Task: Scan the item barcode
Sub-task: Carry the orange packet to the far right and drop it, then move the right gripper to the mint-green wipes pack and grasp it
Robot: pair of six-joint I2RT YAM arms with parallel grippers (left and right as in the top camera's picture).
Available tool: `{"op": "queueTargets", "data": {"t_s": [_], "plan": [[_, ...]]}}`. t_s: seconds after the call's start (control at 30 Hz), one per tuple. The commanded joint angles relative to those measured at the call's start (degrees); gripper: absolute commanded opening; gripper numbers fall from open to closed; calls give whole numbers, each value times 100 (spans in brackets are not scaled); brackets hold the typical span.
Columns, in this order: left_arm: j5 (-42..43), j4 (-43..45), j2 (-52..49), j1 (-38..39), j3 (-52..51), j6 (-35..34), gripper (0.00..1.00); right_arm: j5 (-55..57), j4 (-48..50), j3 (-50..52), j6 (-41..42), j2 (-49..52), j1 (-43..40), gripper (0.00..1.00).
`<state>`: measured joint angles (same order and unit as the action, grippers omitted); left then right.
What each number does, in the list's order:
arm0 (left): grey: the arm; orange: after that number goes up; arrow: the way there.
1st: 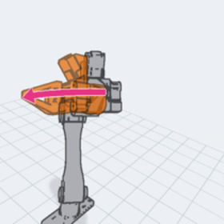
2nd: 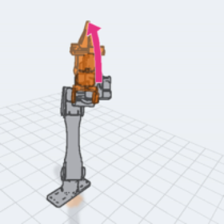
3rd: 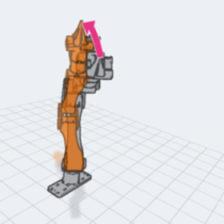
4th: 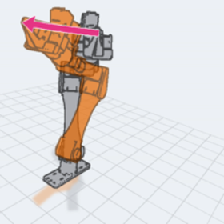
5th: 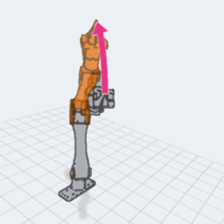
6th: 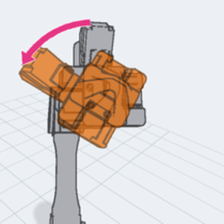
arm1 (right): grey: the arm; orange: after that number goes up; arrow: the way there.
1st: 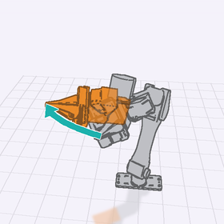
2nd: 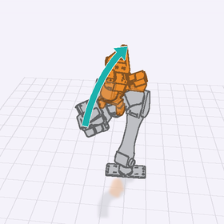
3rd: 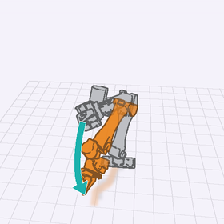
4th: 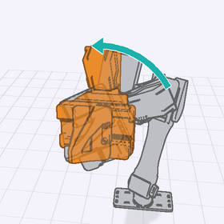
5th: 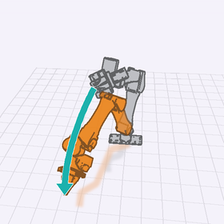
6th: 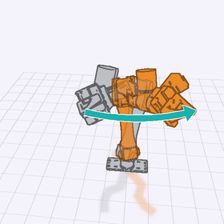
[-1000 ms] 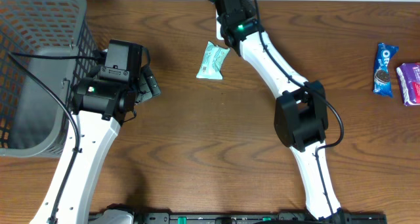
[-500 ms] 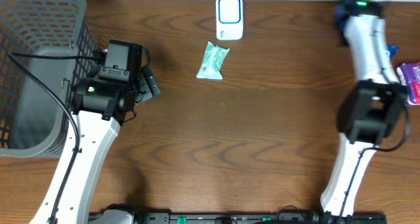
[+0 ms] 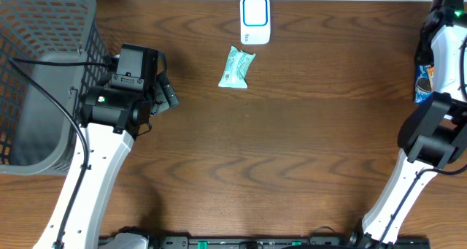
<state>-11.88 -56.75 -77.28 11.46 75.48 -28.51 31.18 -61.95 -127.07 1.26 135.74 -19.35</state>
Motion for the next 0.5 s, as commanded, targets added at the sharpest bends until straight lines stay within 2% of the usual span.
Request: {"op": "queueTargets", "data": {"t_s": [0.0, 0.07, 0.1, 0.13, 0.23, 0.33, 0.37, 0.4, 0.43, 0.47], "plan": [[31, -20, -9, -20, 11, -48, 98, -2179, -83, -31, -4, -157, 50, 67], [31, -20, -9, -20, 11, -48, 98, -3364, -111, -31, -2, -157, 136, 67], [31, -20, -9, -20, 11, -48, 98, -4389, -162, -31, 0, -157, 232, 67], [31, -20, -9, -20, 11, -48, 98, -5477, -223, -31, 0, -157, 350, 72], [31, -20, -9, -20, 11, -48, 98, -6948, -345, -31, -2, -157, 647, 79], [31, -20, -9, -20, 11, -48, 98, -7112, -398, -31, -2, -157, 1082, 75], [31, -20, -9, -20, 11, -48, 98, -7025, -407, -11, 0, -155, 1370, 77], [31, -20, -9, -20, 11, -48, 98, -6959, -385, 22, 0, -155, 1552, 83], [33, -20, -9, -20, 11, -48, 98, -6848, -332, 57, 68, -155, 1823, 95], [31, -20, -9, -20, 11, -48, 98, -6741, -249, 94, 157, -155, 2004, 99]]}}
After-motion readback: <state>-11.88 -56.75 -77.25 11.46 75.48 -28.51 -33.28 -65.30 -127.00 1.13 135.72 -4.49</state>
